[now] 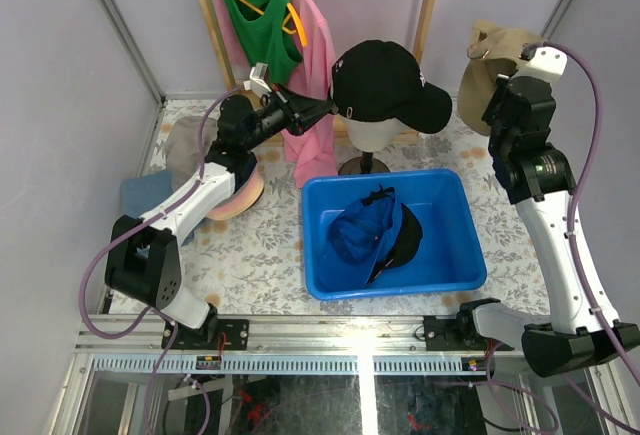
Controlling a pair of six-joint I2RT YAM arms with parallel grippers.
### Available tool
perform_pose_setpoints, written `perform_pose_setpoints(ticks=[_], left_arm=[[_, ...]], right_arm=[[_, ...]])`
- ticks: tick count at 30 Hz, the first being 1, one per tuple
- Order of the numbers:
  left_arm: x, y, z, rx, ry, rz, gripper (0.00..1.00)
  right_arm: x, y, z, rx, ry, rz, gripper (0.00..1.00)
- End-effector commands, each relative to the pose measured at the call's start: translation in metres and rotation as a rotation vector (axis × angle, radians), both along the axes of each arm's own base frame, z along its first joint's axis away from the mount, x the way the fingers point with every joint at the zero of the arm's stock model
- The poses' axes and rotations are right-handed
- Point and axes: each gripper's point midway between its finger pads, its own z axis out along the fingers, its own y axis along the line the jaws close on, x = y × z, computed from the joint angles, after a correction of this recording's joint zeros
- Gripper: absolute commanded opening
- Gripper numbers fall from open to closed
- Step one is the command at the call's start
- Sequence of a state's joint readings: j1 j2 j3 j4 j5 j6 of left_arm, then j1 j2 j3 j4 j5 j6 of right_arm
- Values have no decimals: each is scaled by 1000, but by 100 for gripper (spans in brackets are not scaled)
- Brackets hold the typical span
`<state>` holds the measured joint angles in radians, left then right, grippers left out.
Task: Stack the hats
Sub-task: Adjust the hat stand at the center of the board.
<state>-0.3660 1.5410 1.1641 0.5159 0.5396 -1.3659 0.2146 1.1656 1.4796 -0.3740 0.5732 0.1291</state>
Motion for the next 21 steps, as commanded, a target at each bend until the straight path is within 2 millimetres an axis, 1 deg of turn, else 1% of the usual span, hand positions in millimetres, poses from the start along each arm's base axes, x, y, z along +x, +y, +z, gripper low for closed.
perform_pose_setpoints(ticks=[1,4,8,15,21], left_arm=[[-6,-12,-34,75,60,-64,0],[-6,-13,-35,80,63,-72,0],[-7,-13,-38,88,67,-77,0],[-10,-12,-43,98,68,-75,0],[-12,-10,-41,99,59,-65,0]], right_arm=[[10,18,5,199,-104,93,0],[13,17,-7,258,-106,97,0],[16,21,-6,332,-140,125,0],[16,23,10,359,-181,140,0],[19,28,28,389,-204,169,0]])
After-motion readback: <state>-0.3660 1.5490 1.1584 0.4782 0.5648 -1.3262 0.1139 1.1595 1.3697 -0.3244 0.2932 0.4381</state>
